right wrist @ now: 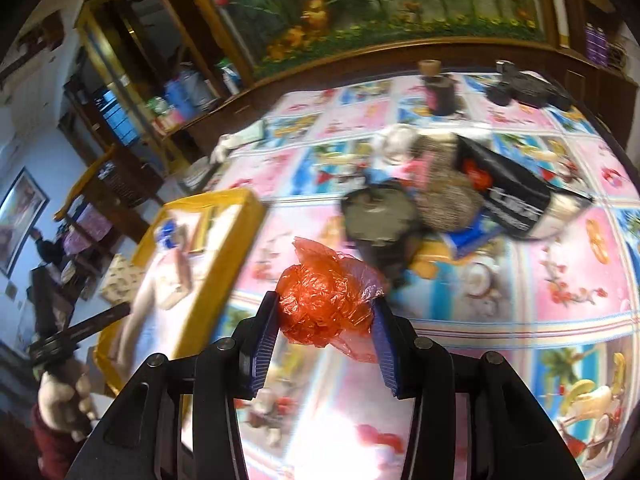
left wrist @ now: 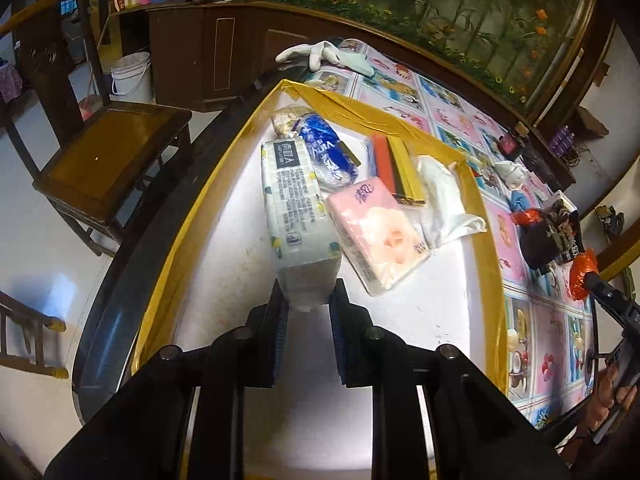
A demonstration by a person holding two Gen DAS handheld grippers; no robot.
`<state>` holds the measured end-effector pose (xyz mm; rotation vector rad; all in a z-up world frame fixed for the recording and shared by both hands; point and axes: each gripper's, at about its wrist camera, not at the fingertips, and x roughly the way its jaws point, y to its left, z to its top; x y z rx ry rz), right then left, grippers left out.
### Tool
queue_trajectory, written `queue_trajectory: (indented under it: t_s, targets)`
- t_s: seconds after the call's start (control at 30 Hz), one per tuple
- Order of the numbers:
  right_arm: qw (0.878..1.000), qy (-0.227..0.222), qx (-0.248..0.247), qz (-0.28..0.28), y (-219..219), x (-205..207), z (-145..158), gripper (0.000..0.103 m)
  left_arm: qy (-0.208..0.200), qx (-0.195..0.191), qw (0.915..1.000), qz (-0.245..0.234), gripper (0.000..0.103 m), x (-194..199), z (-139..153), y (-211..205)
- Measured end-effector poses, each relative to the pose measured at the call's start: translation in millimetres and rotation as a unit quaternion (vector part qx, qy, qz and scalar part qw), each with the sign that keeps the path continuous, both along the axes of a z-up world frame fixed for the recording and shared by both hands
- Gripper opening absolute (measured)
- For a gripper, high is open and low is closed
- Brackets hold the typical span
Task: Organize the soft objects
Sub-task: 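Carry white pad into the tray and release while right tool grasps orange bag, then lower the orange plastic bag into the tray and open the right tool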
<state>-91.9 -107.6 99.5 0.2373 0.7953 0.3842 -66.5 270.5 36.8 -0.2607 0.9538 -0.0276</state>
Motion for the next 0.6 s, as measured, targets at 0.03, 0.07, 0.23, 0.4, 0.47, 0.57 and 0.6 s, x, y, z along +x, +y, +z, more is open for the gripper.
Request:
queue_trajectory:
  t_s: [0.03, 0.07, 0.23, 0.4, 0.47, 0.57, 0.6]
  targets:
    - [1.0, -0.001, -0.002, 0.013, 11.4, -0.2, 3.7, 0.044, 0.003, 0.005, 1.0, 0.0, 0.018, 5.2, -2.3, 1.3]
    - [1.0, -0.002, -0.004, 0.021, 20.3, 2.0, 6.1, 0.044, 0.009, 0.01, 0.9999, 0.001, 0.018, 13.5, -5.8, 1.4]
    - [0.997, 0.002, -0.019, 0.072, 73.6, 10.9, 15.8, 0.044, 0.035, 0.005, 0.9994, -0.004, 0.026, 37.5, -15.4, 9.5]
    - [0.991, -0.002, -0.062, 0.116, 128.6, 24.5, 18.6, 0.044, 0.033, -0.028, 0.999, -0.012, 0.034, 32.7, -10.2, 17.7]
    - [0.989, -0.003, -0.079, 0.128, 146.4, 29.7, 17.0, 0.044, 0.025, -0.044, 0.9987, -0.01, 0.034, 25.5, -5.3, 22.5]
    - [0.985, 0.0, -0.103, 0.141, 172.4, 38.3, 10.4, 0.045, 0.007, -0.062, 0.998, 0.0, 0.039, 11.2, 3.6, 31.3]
    - [0.983, 0.001, -0.114, 0.141, 179.2, 42.1, 7.4, 0.045, -0.001, -0.065, 0.9979, 0.003, 0.045, 5.9, 6.6, 33.6]
